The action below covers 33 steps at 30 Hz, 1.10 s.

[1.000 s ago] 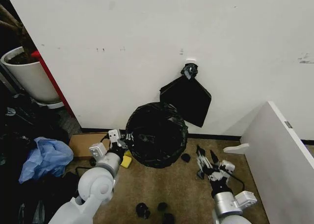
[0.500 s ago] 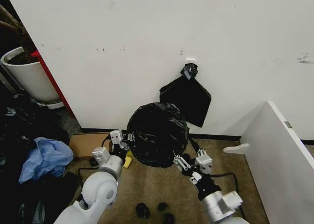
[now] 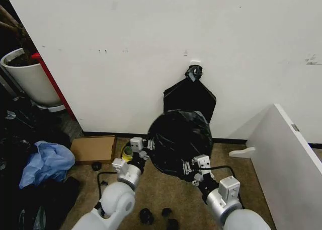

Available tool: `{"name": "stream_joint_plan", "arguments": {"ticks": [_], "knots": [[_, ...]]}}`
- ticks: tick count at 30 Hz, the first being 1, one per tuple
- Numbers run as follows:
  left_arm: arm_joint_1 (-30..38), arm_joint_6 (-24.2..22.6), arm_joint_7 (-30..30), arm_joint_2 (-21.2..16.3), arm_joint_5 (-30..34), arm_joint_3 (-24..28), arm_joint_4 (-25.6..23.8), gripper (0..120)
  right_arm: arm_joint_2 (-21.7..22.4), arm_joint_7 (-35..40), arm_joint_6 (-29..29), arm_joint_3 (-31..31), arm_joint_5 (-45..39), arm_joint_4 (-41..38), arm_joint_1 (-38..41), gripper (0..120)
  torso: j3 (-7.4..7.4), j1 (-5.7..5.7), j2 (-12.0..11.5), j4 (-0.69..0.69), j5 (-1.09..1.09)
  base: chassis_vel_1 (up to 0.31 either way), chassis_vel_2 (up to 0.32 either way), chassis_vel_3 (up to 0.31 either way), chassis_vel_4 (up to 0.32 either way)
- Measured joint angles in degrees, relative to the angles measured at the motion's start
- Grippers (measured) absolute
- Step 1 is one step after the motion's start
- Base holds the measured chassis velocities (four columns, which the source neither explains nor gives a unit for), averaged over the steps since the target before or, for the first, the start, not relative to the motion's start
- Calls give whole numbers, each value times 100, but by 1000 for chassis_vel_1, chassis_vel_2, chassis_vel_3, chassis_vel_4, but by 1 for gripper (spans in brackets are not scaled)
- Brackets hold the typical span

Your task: Place the garbage bag over the trash bin.

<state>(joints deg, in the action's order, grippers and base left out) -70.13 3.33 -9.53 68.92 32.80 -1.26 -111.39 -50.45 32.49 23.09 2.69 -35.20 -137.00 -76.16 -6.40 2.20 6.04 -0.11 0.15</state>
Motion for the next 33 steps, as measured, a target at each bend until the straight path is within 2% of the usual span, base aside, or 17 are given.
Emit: {"name": "stream_joint_plan", "arguments": {"ticks": [4, 12, 20, 33], "knots": [[32, 223, 95, 139, -354, 167, 187, 1, -38, 484, 481, 115, -179, 74, 214, 0, 0, 0, 0, -1, 0, 0, 0, 0, 0], [14, 369, 197, 175, -600, 213, 212, 1, -114, 1030, 973, 225, -301, 480, 458, 0, 0, 0, 0, 0, 0, 0, 0, 0, 0], [-53, 456, 309, 102, -765, 237, 105, 1, -219, 1266, 1149, 283, 204, 1155, 788, 0, 0, 0, 0, 0, 0, 0, 0, 0, 0], [-135, 545, 394, 63, -973, 223, 103, 1, -229, 1342, 1172, 188, 203, 1225, 874, 0, 0, 0, 0, 0, -1, 0, 0, 0, 0]]}}
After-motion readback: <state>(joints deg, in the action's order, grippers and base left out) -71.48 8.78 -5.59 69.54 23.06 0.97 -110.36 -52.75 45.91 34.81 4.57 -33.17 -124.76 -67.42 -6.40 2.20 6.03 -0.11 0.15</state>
